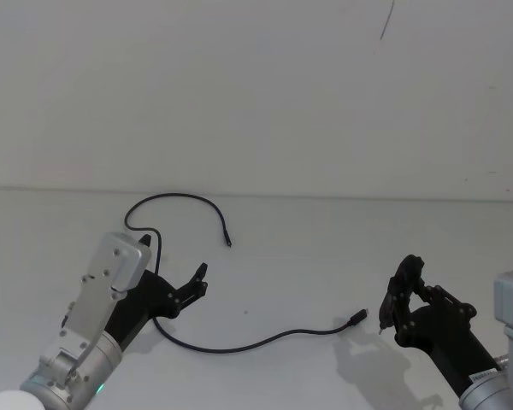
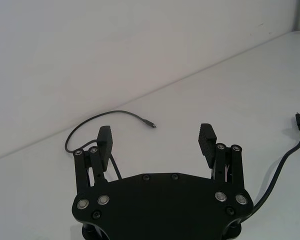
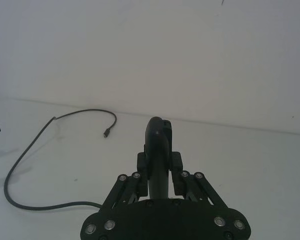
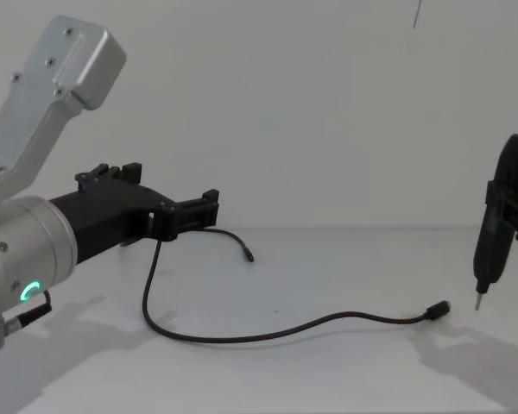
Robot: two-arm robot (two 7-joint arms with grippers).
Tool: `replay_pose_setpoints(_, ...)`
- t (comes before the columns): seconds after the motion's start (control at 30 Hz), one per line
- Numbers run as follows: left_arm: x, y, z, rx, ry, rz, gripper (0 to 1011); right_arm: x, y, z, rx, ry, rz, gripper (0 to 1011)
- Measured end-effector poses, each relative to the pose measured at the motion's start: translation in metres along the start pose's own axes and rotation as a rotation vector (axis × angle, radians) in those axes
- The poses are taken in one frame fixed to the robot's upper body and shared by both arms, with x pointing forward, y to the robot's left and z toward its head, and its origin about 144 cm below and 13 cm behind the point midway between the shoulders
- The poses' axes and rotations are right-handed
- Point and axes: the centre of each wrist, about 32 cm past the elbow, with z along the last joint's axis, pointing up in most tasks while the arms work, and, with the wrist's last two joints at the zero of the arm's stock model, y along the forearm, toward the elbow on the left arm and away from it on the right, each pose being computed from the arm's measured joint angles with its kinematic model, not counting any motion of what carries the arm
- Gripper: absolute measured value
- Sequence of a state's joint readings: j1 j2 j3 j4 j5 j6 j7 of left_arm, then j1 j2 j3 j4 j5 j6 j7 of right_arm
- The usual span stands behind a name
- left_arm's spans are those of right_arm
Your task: Pick up the data cable with the one hand.
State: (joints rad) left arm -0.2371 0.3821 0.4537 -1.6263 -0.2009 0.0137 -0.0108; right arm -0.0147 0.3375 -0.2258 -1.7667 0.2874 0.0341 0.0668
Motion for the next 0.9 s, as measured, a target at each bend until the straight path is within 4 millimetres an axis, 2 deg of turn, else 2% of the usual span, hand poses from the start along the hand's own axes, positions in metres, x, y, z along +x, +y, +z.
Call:
replay_pose_setpoints(0.6,0.000,-0.001,0.000,0.001,-0.001,-0.004,1001,0.000,0.000,0.000,0.000,0.000,0.000,269)
replay_pose_setpoints(0.9,0.001,-0.013,0.001,-0.012,-0.011,-0.067,1001,0.000,0.000,0.000,0.000,0.000,0.000,269)
